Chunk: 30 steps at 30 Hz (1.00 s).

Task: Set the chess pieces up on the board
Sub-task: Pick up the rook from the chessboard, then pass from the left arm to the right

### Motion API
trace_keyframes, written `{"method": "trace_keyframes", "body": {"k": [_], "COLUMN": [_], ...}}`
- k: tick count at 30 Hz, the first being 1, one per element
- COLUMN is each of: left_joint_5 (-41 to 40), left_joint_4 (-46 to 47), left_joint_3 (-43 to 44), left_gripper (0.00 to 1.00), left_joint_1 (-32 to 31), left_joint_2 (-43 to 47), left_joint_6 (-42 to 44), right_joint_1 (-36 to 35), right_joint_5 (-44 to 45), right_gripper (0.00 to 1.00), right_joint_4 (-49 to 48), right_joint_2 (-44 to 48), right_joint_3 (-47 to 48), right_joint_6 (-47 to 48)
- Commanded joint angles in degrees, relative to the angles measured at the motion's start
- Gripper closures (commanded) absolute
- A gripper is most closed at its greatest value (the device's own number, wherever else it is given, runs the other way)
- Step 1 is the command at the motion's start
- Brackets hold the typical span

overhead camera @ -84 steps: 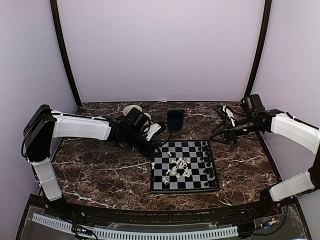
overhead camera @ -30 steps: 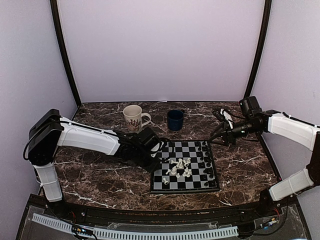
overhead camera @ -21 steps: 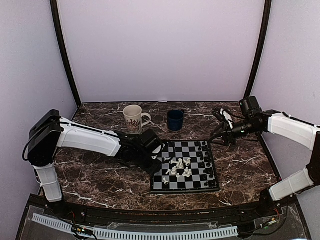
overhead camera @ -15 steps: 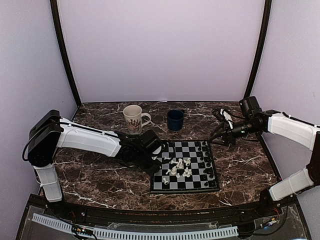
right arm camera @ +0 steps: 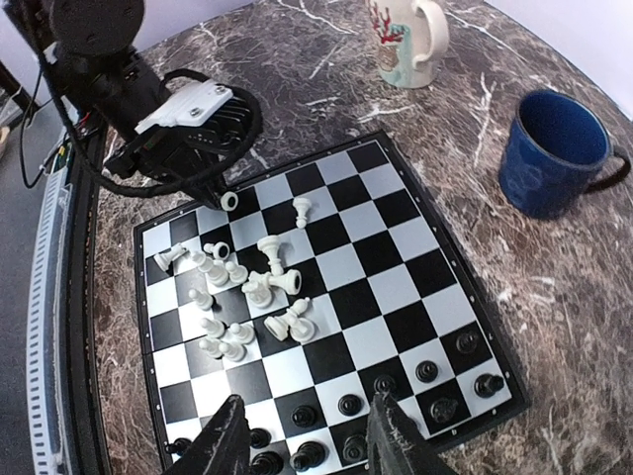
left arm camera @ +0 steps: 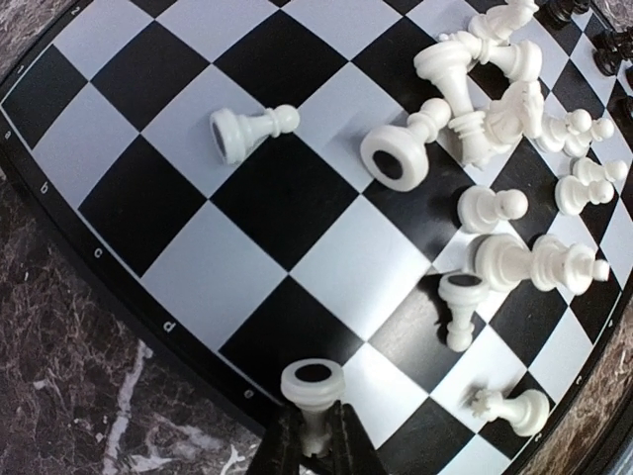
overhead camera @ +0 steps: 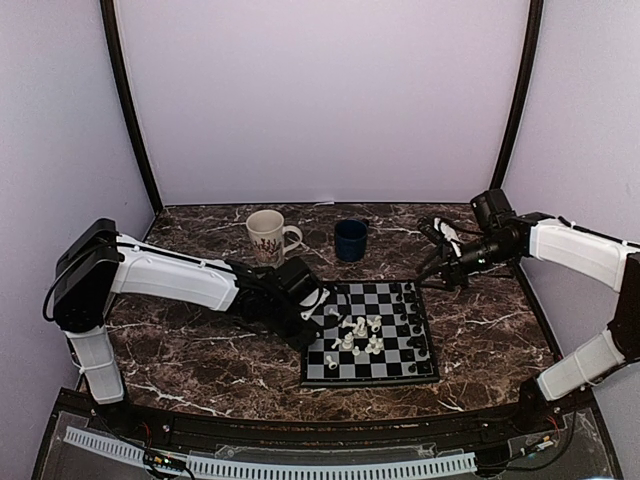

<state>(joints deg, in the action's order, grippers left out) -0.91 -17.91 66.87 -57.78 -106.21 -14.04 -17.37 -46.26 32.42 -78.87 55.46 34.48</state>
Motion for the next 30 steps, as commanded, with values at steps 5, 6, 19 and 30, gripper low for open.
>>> {"method": "trace_keyframes", "body": {"k": [5,6,19,30], "left_joint_5": [15.71,17.40,39.28,45.66], "left_joint_4": [2.77,3.24,6.78,3.89], "left_joint_3": [-2.73,-2.92,-1.49,1.48], "left_gripper": [0.89,0.89,0.89,0.88], "left_joint_1": [8.05,8.71,14.69,15.10], "left_joint_2": [6.30,6.44,3.82,2.17], "left_joint_6": [5.74,5.90,5.27,4.82], "right_joint_1": [-11.67,-13.50,-33.92,-38.61], "right_joint_5": [12.26,14.09,36.03,42.82], "right_gripper": [0.59,0.59,0.58,0.50], "right_joint_4": [6.04,6.08,-5.31,-16.23], "right_joint_2": [-3.76,-4.28,-12.08,-19.18], "right_joint_3": [10.06,10.18,11.75,12.93], "right_joint_6": [12.97,13.78,20.28,22.10]}}
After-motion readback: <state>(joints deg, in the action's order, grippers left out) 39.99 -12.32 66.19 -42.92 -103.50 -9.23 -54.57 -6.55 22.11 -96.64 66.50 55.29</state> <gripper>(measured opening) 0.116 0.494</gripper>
